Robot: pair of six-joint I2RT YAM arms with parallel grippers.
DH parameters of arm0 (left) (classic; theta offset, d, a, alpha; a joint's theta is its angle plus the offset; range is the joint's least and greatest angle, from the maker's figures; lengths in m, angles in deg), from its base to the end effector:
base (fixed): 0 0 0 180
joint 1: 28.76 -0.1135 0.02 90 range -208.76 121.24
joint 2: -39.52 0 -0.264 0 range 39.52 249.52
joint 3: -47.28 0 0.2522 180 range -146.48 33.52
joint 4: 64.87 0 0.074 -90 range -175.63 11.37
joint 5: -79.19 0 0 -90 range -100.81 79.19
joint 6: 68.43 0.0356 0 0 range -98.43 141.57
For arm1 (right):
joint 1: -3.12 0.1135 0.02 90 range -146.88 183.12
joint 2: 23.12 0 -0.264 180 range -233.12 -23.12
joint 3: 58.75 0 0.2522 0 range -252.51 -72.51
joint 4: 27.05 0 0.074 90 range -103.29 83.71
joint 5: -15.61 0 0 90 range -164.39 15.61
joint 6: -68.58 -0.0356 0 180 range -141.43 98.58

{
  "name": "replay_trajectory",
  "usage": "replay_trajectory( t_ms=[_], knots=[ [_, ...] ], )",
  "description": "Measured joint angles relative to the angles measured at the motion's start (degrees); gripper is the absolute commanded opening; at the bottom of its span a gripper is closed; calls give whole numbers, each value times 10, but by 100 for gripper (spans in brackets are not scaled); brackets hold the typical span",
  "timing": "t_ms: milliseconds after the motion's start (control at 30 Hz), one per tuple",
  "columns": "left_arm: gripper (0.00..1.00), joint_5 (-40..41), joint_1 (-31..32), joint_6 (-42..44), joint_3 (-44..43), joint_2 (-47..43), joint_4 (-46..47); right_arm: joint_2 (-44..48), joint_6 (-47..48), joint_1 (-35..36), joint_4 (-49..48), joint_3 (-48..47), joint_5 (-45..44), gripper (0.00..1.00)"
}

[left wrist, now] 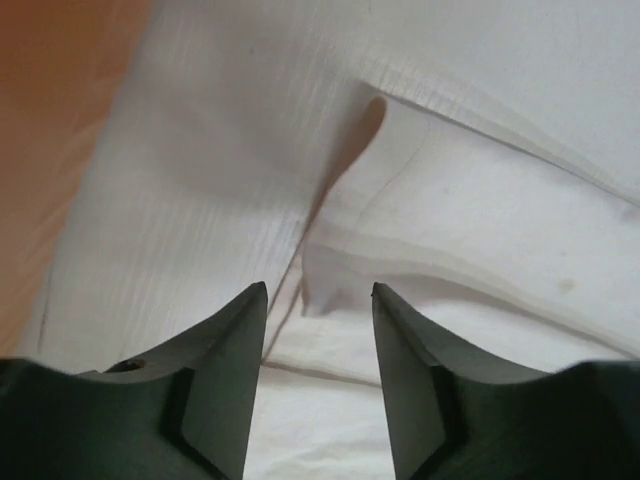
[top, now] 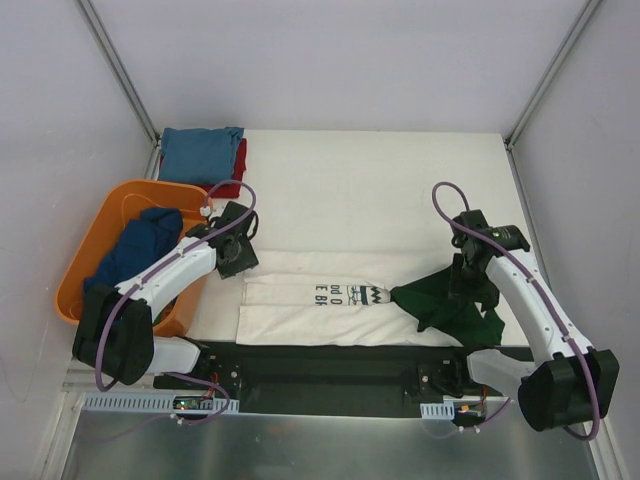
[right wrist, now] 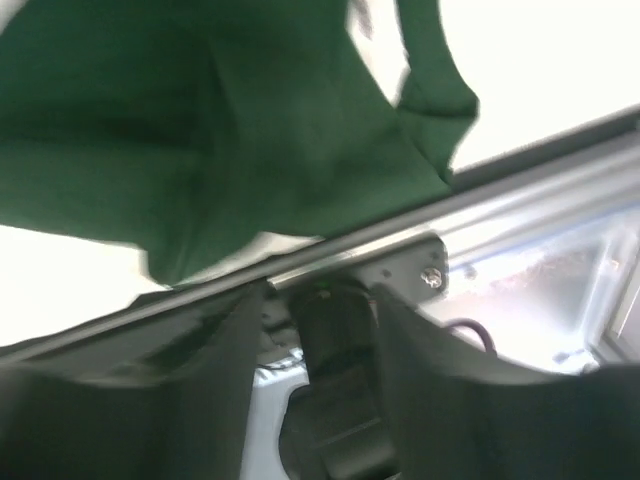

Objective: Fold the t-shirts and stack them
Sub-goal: Fold the other side of the tshirt into a rectangle

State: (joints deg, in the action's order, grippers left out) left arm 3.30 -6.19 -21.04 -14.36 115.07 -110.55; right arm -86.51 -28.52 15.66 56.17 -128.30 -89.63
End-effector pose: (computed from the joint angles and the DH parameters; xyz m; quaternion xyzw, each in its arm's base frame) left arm 0.2377 -0.0894 0.2149 -0.1984 0.9375 -0.0403 0.2831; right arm 0.1746 0.0292 0.2710 -0.0318 0.9845 -0.1108 0.1325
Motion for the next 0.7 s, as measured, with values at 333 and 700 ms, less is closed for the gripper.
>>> replay_trajectory(
  t_ms=[333,700],
  knots=[
    [99,-35,4,0,13,-40,-3,14,-33,0,47,-21,-46,93],
    [99,-58,63,-1,-53,-14,3,17,-22,0,-110,-30,133,97]
  ],
)
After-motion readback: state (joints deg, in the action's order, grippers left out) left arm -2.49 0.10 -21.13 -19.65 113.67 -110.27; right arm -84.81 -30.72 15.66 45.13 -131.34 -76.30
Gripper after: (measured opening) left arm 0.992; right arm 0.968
